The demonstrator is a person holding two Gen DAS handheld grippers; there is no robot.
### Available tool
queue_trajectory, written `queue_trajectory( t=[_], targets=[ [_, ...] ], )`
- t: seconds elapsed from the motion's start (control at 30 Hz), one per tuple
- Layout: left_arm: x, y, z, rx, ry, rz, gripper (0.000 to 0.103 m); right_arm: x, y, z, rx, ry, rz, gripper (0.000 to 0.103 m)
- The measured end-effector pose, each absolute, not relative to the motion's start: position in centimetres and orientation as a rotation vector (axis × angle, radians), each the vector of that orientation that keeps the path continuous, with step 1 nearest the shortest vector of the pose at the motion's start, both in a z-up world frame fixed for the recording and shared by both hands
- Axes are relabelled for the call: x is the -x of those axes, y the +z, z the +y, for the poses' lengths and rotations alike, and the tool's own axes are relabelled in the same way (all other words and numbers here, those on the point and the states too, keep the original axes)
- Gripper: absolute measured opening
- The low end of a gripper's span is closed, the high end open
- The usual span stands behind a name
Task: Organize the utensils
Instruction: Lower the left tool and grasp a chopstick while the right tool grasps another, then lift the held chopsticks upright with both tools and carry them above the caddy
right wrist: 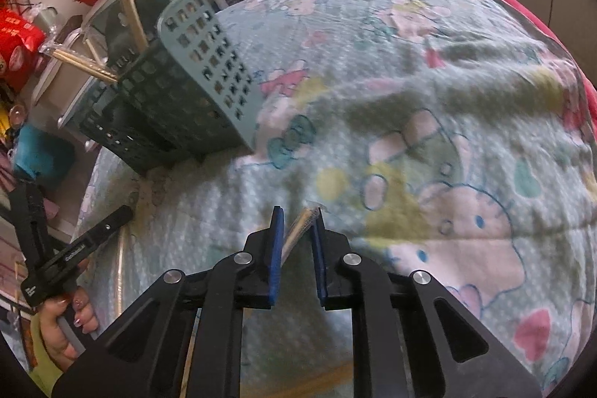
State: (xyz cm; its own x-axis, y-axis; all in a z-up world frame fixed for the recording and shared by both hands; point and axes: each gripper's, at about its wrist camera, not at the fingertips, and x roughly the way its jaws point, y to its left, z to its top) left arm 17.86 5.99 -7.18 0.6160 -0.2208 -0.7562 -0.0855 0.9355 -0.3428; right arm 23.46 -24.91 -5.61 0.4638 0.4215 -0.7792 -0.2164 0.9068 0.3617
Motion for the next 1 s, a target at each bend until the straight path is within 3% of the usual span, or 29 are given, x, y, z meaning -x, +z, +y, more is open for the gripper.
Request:
queue_trajectory(
  t=[0.13,1.0],
  targets=[
    [-18.0,-6.9,6.4,0.378,-0.09,0.902,0.007,-23.6,-4.9,-24.0,-0.215,0.416,1.003,0.013],
    [-15.6,1.4,3.7,0.361,-0.253,0.714,0.003,-20.4,1.0,-21.9,-0.181,0.545,0.84,0.01]
  ],
)
